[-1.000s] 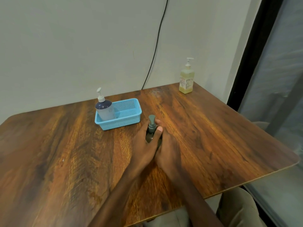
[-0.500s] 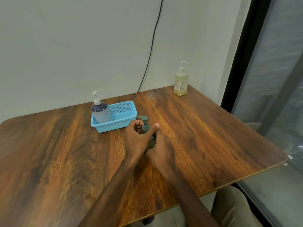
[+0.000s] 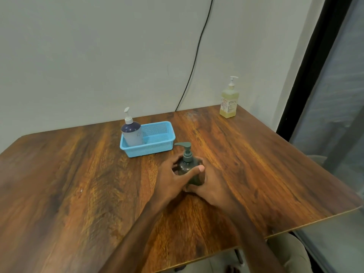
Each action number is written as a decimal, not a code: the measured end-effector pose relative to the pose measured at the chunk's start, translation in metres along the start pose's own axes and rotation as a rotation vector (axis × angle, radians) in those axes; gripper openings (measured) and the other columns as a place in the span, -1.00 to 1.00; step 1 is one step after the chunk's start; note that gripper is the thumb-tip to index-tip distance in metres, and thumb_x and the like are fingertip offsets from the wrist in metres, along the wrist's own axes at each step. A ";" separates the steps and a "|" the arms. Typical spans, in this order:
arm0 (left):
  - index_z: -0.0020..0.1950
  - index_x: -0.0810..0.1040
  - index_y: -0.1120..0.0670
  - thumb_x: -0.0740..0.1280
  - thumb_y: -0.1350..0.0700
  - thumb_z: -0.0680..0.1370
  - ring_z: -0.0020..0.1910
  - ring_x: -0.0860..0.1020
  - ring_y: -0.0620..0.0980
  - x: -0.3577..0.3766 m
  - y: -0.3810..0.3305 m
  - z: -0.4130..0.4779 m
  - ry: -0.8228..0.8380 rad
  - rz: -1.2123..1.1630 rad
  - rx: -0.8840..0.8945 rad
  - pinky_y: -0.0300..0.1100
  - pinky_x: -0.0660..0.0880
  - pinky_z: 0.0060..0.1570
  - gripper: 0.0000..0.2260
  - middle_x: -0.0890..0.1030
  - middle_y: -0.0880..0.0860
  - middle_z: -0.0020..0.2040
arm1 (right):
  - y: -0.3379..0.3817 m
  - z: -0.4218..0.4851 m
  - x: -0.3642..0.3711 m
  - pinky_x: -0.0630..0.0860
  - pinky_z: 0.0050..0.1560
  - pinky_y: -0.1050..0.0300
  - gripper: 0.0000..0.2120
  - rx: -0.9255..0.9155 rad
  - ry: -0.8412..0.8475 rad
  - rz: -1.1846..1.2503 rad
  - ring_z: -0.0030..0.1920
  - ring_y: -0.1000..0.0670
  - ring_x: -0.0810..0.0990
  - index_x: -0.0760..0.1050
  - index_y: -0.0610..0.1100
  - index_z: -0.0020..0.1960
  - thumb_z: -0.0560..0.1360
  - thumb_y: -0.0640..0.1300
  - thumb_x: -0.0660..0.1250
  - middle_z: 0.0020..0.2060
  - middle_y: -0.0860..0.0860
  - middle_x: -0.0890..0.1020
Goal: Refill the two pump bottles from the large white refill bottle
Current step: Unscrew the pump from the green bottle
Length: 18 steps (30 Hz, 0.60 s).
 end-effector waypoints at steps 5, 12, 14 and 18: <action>0.36 0.48 -0.25 0.65 -0.18 0.34 0.20 0.54 -0.42 0.000 0.008 0.002 0.055 0.113 -0.007 -0.49 0.51 0.10 -0.35 0.59 -0.35 0.21 | 0.016 -0.004 -0.051 0.56 0.25 0.07 -0.53 -0.068 0.005 0.062 0.31 0.15 0.52 0.53 0.12 0.33 0.53 -0.30 0.41 0.30 0.17 0.56; 0.47 0.47 -0.07 0.65 0.08 0.41 0.21 0.54 -0.45 0.004 0.016 -0.001 0.019 0.105 0.036 -0.57 0.46 0.08 -0.32 0.57 -0.30 0.23 | 0.049 0.000 -0.034 0.57 0.00 0.28 -0.54 -0.095 -0.229 0.112 -0.02 0.24 0.60 0.55 0.11 0.12 0.30 0.09 0.63 -0.03 0.21 0.63; 0.44 0.51 -0.06 0.65 0.07 0.41 0.22 0.55 -0.40 0.003 0.018 0.000 0.013 0.119 0.052 -0.52 0.49 0.11 -0.36 0.60 -0.27 0.24 | 0.048 0.002 -0.030 0.58 -0.02 0.27 -0.54 -0.103 -0.308 0.102 -0.05 0.23 0.61 0.54 0.10 0.10 0.28 0.11 0.64 -0.06 0.19 0.64; 0.48 0.50 -0.02 0.65 0.03 0.41 0.26 0.60 -0.22 0.001 0.019 0.008 0.057 0.120 0.073 -0.28 0.59 0.24 -0.32 0.63 -0.15 0.32 | 0.047 0.006 -0.029 0.62 0.03 0.21 -0.61 -0.131 -0.284 0.130 -0.02 0.24 0.64 0.58 0.07 0.15 0.38 -0.02 0.61 -0.02 0.19 0.67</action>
Point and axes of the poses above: each hand's wrist, its own z-axis towards the middle knuckle, its own x-axis out of the palm, y = z × x, the point moved 8 cm from there along z, towards the middle knuckle
